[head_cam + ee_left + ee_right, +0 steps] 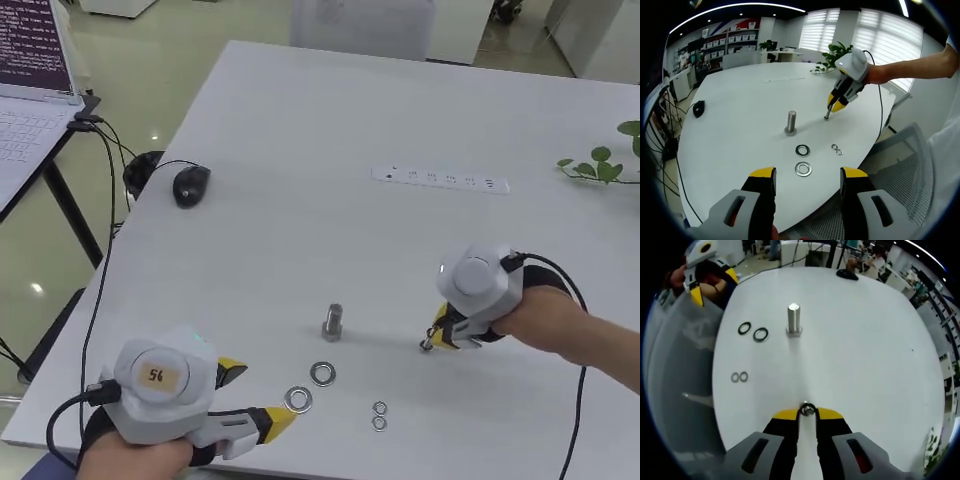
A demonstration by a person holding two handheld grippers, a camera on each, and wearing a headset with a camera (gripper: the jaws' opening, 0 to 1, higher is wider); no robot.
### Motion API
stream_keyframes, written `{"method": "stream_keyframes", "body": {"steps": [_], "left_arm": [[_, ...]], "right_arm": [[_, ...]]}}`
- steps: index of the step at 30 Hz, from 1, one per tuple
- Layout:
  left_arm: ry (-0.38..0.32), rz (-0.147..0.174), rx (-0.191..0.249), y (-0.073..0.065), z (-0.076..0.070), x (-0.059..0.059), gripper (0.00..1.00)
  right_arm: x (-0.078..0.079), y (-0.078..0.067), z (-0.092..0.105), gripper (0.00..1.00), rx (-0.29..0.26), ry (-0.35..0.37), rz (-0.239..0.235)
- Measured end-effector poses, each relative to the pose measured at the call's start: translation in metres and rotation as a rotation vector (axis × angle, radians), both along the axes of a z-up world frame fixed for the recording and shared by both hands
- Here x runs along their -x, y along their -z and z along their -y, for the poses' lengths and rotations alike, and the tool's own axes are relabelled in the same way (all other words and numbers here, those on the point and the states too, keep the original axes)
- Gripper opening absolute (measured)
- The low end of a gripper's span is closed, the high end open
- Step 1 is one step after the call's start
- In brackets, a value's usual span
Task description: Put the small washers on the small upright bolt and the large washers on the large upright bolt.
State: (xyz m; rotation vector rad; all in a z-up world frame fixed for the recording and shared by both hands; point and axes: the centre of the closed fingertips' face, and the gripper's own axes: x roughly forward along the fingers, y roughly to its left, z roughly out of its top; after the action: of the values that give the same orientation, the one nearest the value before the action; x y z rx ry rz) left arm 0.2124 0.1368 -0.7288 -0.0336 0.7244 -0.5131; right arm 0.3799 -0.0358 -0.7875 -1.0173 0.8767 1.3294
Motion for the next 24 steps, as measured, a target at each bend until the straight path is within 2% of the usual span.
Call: {"method": "stream_keyframes", "body": {"steps": [15,24], "left_arm": [[-0.01,-0.002,-0.007,0.0,-0.005,0.001,0.51],[-0.006,-0.001,-0.008,0.0,-0.003,0.0,0.5]], "right_arm": [[-0.003,0.027,0.001,0.14,0.024,0.039,-0.022],[-0.003,0.023,0.006,0.19,-0.007,0.092,-0.014]]}}
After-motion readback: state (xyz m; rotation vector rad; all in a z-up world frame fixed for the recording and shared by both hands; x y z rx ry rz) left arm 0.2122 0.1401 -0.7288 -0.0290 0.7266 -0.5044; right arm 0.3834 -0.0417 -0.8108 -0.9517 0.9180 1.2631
